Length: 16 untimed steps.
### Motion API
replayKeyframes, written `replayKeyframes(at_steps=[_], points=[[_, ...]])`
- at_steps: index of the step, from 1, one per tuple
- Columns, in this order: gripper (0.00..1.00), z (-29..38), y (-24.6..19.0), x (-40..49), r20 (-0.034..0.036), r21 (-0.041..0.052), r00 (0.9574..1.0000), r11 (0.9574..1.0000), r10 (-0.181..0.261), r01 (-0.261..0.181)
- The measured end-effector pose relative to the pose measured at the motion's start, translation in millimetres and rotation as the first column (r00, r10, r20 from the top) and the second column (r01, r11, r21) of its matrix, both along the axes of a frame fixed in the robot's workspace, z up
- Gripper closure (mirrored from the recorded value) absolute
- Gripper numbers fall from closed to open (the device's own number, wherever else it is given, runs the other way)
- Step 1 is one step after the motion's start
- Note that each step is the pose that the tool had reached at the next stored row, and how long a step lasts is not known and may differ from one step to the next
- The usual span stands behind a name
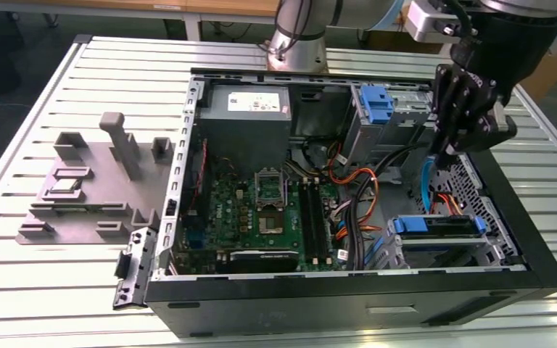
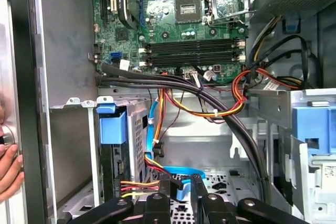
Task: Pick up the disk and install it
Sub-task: 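Insert the second disk wire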
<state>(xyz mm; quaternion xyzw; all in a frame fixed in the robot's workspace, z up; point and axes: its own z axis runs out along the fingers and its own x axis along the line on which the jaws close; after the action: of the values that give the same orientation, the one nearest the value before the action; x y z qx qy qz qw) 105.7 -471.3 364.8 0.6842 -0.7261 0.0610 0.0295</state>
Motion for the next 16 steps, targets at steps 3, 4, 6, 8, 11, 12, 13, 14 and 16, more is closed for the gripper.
replayKeyframes(at_steps=[3, 4, 6, 8, 11, 12, 13, 14, 16], points=[[0.70, -4.2, 0.0, 0.1, 0.0009, -0.0064, 1.0000, 1.0000, 0.000, 0.000], [0.72, -5.5, 0.0, 0.1, 0.0012, -0.0090, 1.0000, 1.0000, 0.000, 0.000], [0.80, -8.5, 0.0, 0.2, 0.0016, -0.0167, 1.0000, 0.9999, 0.000, 0.000], [0.80, -9.8, 0.0, 0.2, 0.0016, -0.0199, 1.0000, 0.9998, 0.000, 0.000], [0.80, -11.2, 0.0, 0.3, 0.0016, -0.0207, 1.0000, 0.9998, 0.000, 0.000], [0.80, -11.5, -0.4, 0.3, 0.0016, -0.0208, 1.0000, 0.9998, 0.000, 0.000], [0.80, -11.7, -1.3, 0.3, 0.0016, -0.0204, 1.0000, 0.9998, 0.000, 0.000], [0.80, -12.0, -2.5, 0.3, 0.0017, -0.0196, 1.0000, 0.9998, 0.000, 0.000], [0.80, -12.4, -5.6, 0.3, 0.0016, -0.0152, 1.0000, 0.9999, 0.000, 0.000]])
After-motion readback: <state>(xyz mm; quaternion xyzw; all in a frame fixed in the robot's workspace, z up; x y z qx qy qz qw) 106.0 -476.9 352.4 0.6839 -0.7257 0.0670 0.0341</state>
